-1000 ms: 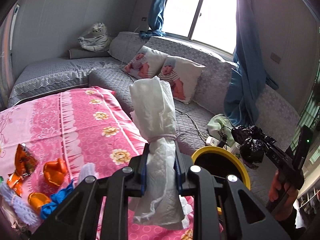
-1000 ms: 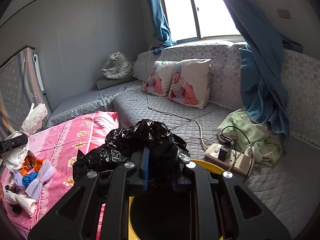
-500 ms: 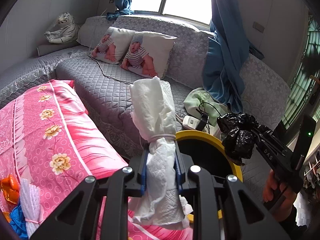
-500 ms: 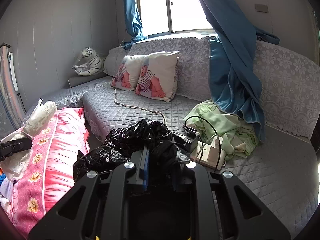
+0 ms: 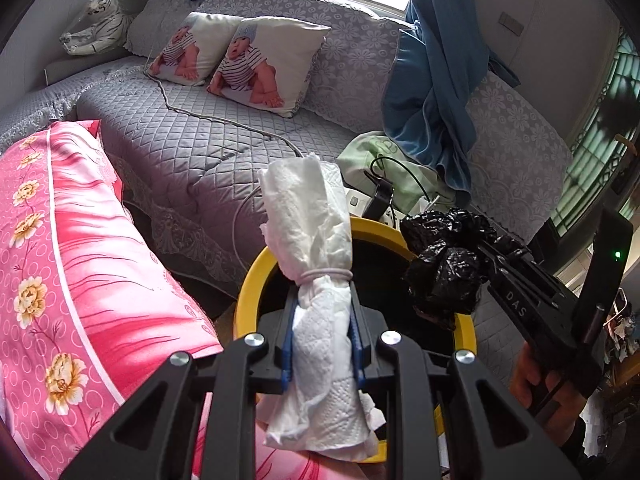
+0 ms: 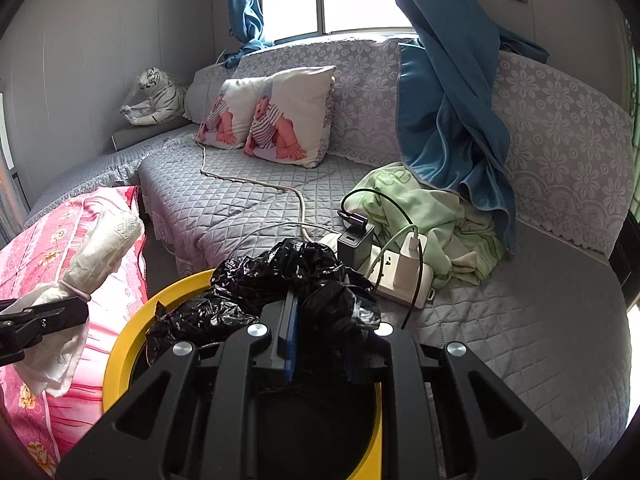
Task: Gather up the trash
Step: 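Carry the black bag and tissue roll over the yellow-rimmed bin, then open right gripper over the bin while left gripper releases the tissue roll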
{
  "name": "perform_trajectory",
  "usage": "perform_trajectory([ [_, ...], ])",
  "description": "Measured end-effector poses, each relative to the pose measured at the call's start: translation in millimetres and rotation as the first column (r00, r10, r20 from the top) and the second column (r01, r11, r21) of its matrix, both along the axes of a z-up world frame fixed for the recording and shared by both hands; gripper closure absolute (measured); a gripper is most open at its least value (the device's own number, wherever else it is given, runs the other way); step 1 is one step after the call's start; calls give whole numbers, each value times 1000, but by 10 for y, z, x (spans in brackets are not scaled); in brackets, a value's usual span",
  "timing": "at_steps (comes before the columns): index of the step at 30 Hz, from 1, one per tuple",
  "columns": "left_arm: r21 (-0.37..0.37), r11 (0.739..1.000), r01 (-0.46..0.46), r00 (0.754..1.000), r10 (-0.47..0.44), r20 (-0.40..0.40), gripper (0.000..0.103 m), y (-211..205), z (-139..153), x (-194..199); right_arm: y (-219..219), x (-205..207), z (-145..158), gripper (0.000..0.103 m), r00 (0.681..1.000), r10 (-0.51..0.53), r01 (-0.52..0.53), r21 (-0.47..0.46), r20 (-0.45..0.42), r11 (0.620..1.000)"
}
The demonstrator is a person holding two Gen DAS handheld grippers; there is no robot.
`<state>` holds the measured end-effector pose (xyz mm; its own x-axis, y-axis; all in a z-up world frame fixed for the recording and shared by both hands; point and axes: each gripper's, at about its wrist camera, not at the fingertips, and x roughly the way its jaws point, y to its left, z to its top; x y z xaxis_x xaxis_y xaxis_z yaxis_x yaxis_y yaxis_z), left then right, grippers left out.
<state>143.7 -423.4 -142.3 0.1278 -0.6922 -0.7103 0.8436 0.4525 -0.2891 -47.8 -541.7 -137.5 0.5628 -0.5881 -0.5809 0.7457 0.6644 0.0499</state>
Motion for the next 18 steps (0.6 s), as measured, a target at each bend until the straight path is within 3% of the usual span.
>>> perform_trajectory([
  [12,3,1000,13,999,-13,-29,82,-88,-91,-38,-87,63,-180,86,1000,16,-14,59,-27,998],
  [15,-1,1000,0,1000,0,-26,73,-72,-89,-25,-87,79,-185,81,999,16,-14,59,-34,998],
  [18,-14,1000,-18,999,17,-45,59,-42,-79,5,-108,71,-191,71,1000,7,-5,71,-29,997],
])
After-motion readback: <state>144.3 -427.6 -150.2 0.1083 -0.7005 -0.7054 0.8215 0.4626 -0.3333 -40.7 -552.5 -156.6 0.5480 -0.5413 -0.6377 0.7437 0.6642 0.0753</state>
